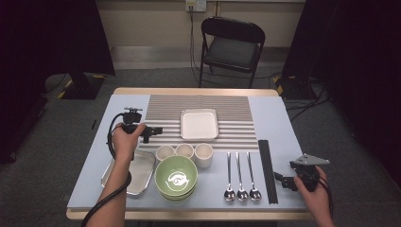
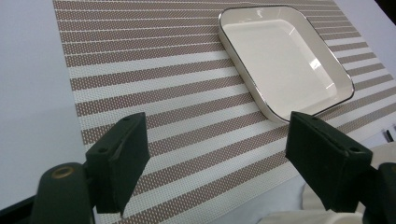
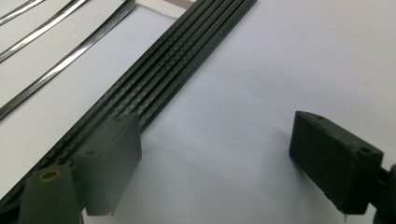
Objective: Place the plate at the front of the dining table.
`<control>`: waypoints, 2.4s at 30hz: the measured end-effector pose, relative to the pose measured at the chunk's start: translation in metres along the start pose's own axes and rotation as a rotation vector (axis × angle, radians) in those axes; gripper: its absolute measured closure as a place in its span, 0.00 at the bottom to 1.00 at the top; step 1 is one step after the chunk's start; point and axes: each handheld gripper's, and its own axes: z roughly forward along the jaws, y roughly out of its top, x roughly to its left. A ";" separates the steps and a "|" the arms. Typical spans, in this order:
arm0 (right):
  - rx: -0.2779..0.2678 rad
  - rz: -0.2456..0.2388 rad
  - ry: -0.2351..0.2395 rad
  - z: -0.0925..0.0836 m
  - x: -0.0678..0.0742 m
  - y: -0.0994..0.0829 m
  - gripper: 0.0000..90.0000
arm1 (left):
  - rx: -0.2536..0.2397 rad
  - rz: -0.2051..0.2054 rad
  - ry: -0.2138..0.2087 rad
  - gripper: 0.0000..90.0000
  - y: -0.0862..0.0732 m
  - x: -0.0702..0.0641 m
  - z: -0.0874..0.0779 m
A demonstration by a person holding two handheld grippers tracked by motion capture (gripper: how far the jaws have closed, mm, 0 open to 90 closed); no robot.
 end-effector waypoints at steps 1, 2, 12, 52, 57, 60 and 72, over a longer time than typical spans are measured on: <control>0.000 0.000 0.000 0.000 0.000 0.000 0.18 | 0.001 0.006 0.004 0.23 0.000 0.000 0.000; 0.000 0.000 0.000 0.000 0.000 0.000 0.18 | 0.000 0.010 0.003 0.23 -0.001 0.000 -0.001; 0.000 0.000 0.000 0.000 0.000 0.000 0.18 | 0.004 0.010 -0.007 0.23 -0.008 0.000 -0.002; 0.002 0.000 -0.001 0.000 0.000 0.000 0.18 | 0.015 0.015 0.002 0.24 -0.033 0.009 -0.014; 0.001 0.000 -0.001 0.000 0.000 0.000 0.18 | 0.011 0.004 -0.009 0.25 -0.035 0.010 -0.016; 0.002 -0.001 -0.002 0.000 0.000 0.000 0.18 | 0.007 0.007 -0.007 0.25 -0.035 0.010 -0.017; 0.001 -0.001 -0.001 0.000 0.000 0.000 0.18 | 0.001 0.017 -0.004 0.24 -0.039 0.010 -0.023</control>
